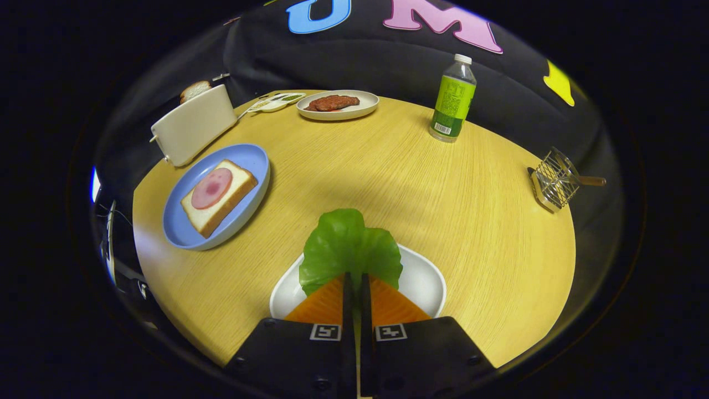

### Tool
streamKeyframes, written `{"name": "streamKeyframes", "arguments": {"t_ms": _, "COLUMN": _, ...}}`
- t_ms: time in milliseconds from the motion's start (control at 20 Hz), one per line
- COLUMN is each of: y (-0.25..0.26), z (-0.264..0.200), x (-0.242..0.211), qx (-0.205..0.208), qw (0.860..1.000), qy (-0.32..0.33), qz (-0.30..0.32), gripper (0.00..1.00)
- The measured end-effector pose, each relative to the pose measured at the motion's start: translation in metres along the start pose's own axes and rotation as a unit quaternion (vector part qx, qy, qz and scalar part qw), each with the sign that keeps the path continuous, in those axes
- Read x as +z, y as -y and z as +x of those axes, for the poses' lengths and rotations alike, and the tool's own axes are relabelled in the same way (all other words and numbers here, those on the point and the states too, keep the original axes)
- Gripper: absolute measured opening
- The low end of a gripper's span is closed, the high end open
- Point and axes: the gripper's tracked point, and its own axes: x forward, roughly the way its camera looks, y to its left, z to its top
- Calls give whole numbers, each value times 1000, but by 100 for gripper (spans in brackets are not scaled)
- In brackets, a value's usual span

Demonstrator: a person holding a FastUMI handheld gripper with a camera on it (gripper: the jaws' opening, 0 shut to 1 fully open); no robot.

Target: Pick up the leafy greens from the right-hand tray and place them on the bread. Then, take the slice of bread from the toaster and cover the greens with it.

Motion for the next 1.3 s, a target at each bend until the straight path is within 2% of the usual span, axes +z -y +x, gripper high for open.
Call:
{"name": "streamKeyframes", "arguments": {"t_ms": 350, "y": -16, "z": -49, "x": 38, "qx": -15, "qw": 999, "qy": 43, "qz": 24, "gripper": 8}}
{"name": "streamKeyframes", "arguments": {"t_ms": 550, "y": -52, "z": -78, "x": 68, "qx": -17, "qw": 997, "qy": 69, "qz": 11, "gripper": 8}}
{"name": "streamKeyframes", "arguments": {"t_ms": 700, "y": -91, "z": -90, "x": 94, "qx": 1, "qw": 997, "qy": 81, "qz": 7, "gripper": 8}}
{"name": "streamKeyframes", "arguments": {"t_ms": 1000, "y": -159, "z": -78, "x": 137, "qx": 21, "qw": 995, "qy": 97, "qz": -10, "gripper": 7}}
{"name": "streamKeyframes", "arguments": {"t_ms": 1300, "y": -199, "z": -59, "x": 148, "qx": 32, "qw": 996, "qy": 86, "qz": -10, "gripper": 8}}
